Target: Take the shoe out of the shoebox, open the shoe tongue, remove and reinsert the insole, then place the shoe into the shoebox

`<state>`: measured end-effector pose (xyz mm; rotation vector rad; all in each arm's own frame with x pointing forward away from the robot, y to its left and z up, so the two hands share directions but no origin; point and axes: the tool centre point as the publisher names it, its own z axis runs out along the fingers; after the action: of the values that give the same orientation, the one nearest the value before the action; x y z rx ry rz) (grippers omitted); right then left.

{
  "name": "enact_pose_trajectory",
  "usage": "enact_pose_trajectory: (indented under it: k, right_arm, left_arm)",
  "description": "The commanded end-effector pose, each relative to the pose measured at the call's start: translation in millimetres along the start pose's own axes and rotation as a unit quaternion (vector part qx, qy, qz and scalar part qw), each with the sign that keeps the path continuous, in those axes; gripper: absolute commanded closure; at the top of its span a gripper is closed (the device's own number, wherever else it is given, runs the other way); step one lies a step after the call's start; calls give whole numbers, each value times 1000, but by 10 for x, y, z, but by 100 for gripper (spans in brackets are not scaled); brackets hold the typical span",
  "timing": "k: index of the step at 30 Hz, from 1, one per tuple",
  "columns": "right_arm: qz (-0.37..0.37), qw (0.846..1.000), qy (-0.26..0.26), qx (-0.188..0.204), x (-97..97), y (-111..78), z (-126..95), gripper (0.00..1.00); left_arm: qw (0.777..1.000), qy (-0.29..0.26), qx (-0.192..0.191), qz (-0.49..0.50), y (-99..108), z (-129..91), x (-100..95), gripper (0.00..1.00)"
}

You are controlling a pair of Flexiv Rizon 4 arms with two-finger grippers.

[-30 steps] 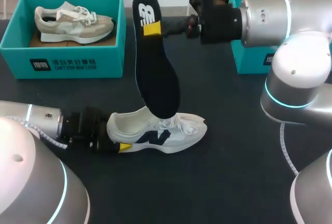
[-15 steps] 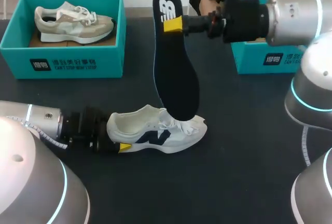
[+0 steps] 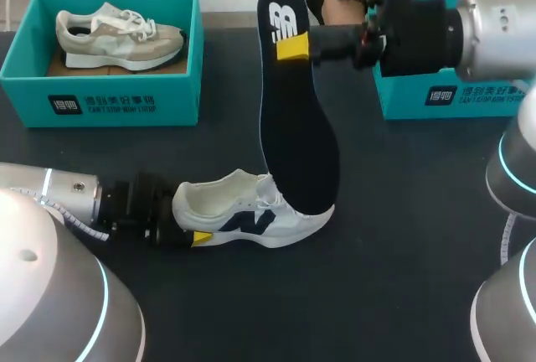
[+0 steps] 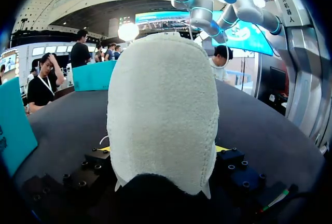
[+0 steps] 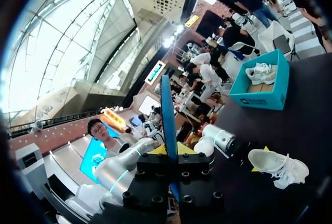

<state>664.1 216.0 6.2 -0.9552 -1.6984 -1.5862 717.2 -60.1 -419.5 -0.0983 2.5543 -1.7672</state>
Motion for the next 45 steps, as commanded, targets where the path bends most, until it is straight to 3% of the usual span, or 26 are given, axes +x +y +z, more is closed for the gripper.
enact_pose_trajectory:
  k: [1,7,30,31,32,33,42,45]
  right_arm:
    - [5,1000,-4,-4,67,-96,21,100]
    - [10,1000,-4,-7,139,-170,14,100]
    - [0,1000,-9,-12,144,-174,16,100]
    - [0,1000,-9,-12,144,-174,16,100]
    - [0,1000,-9,-12,144,-174,16,100]
    - [0,1000,-9,-12,144,-174,16,100]
    - [0,1000,-9,-12,144,-174,16,100]
    - [0,1000,-9,-12,144,-174,16,100]
  left_arm:
    - [1000,0,0,0,27,32,2,100]
    - [1000,0,0,0,27,32,2,100]
    - [1000,9,4,-4,24,13,13,100]
    - [1000,8,4,-3,22,-5,23,92]
    - [1000,8,2,-2,21,-12,26,69]
    - [1000,10,1,-4,14,-27,30,0]
    - [1000,7,1,-13,-81,-230,7,0]
    - [1000,-2,-16,-14,-118,-326,-16,0]
